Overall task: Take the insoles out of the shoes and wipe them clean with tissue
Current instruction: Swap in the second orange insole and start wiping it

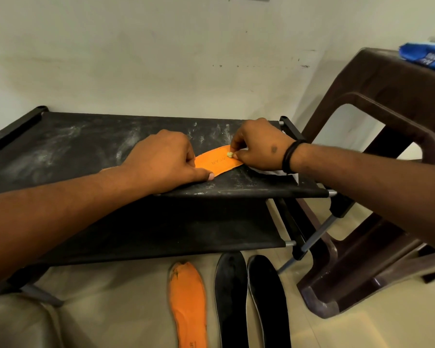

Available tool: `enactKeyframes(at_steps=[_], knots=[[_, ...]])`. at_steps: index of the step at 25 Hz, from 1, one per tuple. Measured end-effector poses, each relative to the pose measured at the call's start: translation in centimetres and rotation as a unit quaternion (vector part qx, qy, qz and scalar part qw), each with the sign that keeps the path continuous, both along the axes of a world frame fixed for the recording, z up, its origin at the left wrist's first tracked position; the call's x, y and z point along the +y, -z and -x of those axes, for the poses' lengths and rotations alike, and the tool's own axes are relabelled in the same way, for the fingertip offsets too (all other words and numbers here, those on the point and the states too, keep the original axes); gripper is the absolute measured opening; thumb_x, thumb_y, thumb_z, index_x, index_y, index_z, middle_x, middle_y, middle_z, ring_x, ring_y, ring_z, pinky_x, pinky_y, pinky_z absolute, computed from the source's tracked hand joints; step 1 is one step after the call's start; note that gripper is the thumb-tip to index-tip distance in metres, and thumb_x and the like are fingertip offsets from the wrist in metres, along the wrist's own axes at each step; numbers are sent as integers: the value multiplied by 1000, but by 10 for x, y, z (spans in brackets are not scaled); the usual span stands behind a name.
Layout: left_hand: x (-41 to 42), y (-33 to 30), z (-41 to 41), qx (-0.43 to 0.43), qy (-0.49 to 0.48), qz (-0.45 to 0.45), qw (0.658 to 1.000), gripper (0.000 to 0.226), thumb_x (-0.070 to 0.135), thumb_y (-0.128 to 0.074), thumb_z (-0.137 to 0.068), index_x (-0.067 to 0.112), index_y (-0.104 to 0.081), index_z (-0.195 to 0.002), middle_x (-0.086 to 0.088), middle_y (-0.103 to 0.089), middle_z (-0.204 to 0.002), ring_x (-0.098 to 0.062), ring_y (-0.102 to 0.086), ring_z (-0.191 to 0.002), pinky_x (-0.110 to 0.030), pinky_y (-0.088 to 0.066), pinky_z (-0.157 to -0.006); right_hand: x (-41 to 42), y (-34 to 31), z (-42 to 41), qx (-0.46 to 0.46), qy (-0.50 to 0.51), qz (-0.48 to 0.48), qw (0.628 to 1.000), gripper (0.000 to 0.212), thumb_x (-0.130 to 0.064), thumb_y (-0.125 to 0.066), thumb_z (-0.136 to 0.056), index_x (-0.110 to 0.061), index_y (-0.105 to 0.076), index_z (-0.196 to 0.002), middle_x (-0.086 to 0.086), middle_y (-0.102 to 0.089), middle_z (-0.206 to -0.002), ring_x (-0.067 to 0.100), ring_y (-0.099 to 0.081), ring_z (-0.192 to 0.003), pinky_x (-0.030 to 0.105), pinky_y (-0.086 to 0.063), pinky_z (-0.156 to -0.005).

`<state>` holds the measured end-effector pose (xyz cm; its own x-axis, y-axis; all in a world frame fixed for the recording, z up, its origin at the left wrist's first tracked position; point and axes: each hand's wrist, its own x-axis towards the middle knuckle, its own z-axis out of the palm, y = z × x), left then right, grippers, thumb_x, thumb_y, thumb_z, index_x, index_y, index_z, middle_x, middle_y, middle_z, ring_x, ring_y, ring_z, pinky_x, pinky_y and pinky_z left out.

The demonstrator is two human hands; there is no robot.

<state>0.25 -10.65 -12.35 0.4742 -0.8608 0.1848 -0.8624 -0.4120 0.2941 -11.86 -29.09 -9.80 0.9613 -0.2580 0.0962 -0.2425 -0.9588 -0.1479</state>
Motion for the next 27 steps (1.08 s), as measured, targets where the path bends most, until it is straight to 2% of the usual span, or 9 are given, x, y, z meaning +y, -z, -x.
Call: enactKeyframes(at_steps=[5,10,14,18,21,24,27], knots=[[0,-1,1,-3,-1,0,1000,70,88,-45,-49,22,-68,-57,5,-74,-84,-15,-67,-73,-41,-59,-66,4,-10,16,59,-27,-21,998,15,-19,-68,-88,-9,-76,-95,5,-74,-93,19,-67,-87,38,-56,-86],[-2,0,0,-17,7,-7,1000,57,79,-62,-66,23,-68,-57,5,-74,-85,-14,-66,-72,-39,-58,-65,3,-2,4,6,-8,16,1000,19,-23,-68,-87,-12,-76,-100,6,-73,-103,22,-67,-96,40,-55,-89],[-3,0,1,-18,-1,-4,1000,65,86,-50,-57,23,-67,-55,5,-73,-83,-14,-66,-71,-40,-58,-64,1,4,-19,-36,27,9,999,18,-21,-66,-88,-14,-75,-101,8,-72,-106,25,-67,-98,39,-56,-85],[-1,0,0,-22,-13,-9,1000,60,83,-58,-62,24,-70,-59,5,-74,-83,-13,-66,-71,-39,-58,-64,9,11,-35,-62,46,-5,997,14,-21,-65,-89,-15,-74,-98,9,-72,-102,26,-67,-94,32,-53,-77],[-1,-1,1,-25,-20,-7,999,67,87,-50,-53,24,-71,-61,6,-73,-80,-14,-66,-70,-39,-58,-62,13,6,-29,-23,8,8,1000,16,-13,-63,-87,-11,-75,-97,9,-73,-99,26,-67,-92,35,-56,-79],[-1,-1,0,-22,-20,-20,999,59,81,-63,-63,23,-71,-61,5,-73,-80,-14,-66,-69,-40,-59,-63,18,-3,-12,17,-27,1,999,17,-12,-63,-87,-7,-75,-99,8,-73,-99,24,-67,-91,39,-56,-84],[-1,-1,1,-22,-18,-22,999,61,83,-59,-60,23,-71,-61,4,-73,-80,-14,-66,-69,-40,-59,-64,23,-8,4,50,-46,-14,998,18,-16,-65,-88,-9,-76,-101,6,-74,-99,20,-67,-91,35,-55,-86]])
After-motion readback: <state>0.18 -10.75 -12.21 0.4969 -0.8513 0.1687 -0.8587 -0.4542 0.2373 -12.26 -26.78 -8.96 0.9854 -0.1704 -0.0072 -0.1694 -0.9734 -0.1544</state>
